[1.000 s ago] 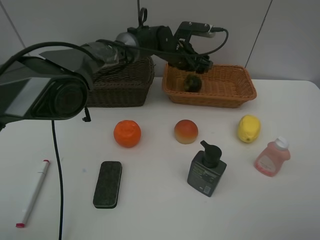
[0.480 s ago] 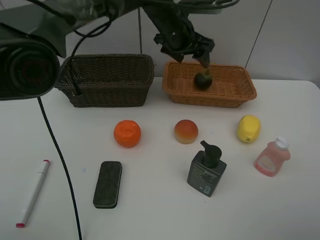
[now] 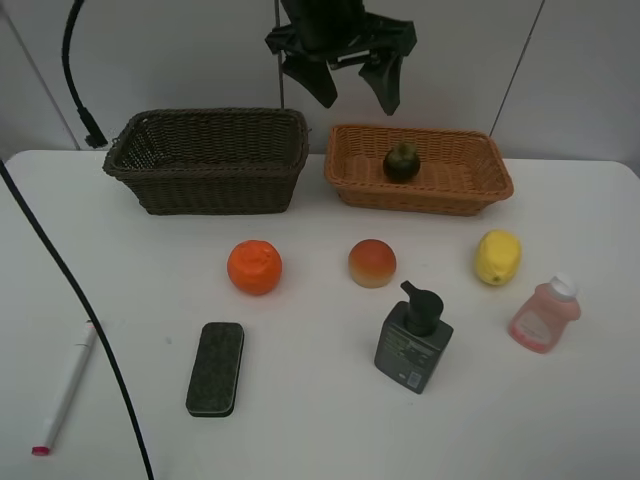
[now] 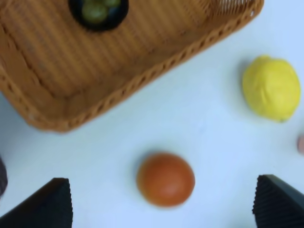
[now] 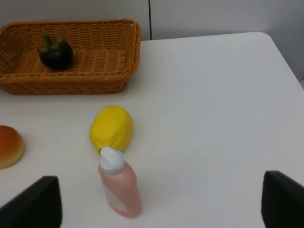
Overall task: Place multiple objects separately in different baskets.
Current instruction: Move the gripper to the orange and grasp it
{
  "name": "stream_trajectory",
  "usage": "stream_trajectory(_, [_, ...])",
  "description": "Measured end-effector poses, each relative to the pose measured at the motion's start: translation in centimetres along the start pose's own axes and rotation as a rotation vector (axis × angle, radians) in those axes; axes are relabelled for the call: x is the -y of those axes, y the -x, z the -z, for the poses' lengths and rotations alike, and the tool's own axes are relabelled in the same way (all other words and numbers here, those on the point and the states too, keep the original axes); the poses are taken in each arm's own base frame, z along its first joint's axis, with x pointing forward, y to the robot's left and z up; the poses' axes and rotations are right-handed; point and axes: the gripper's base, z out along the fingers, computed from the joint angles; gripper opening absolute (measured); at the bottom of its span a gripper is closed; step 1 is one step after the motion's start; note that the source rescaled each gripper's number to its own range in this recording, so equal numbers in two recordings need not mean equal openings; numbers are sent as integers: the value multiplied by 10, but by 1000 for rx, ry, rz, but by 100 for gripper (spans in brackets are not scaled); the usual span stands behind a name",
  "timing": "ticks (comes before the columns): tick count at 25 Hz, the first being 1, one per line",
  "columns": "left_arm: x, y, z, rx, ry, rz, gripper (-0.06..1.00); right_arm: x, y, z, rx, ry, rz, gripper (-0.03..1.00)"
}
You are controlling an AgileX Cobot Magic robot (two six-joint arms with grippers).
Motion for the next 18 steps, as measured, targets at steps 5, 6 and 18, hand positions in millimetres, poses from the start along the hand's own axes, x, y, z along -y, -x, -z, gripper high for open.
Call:
stream_trajectory(5, [-7, -54, 12, -163, 80, 35, 100, 0, 0, 0, 0, 0, 0, 100])
stream_trajectory(6, [-9, -64, 13, -192, 99, 41, 100, 0, 0, 0, 0, 0, 0, 100])
stream_trajectory(18, [-32, -142, -41, -348, 182, 43, 100, 0, 0, 0, 0, 0, 0, 100])
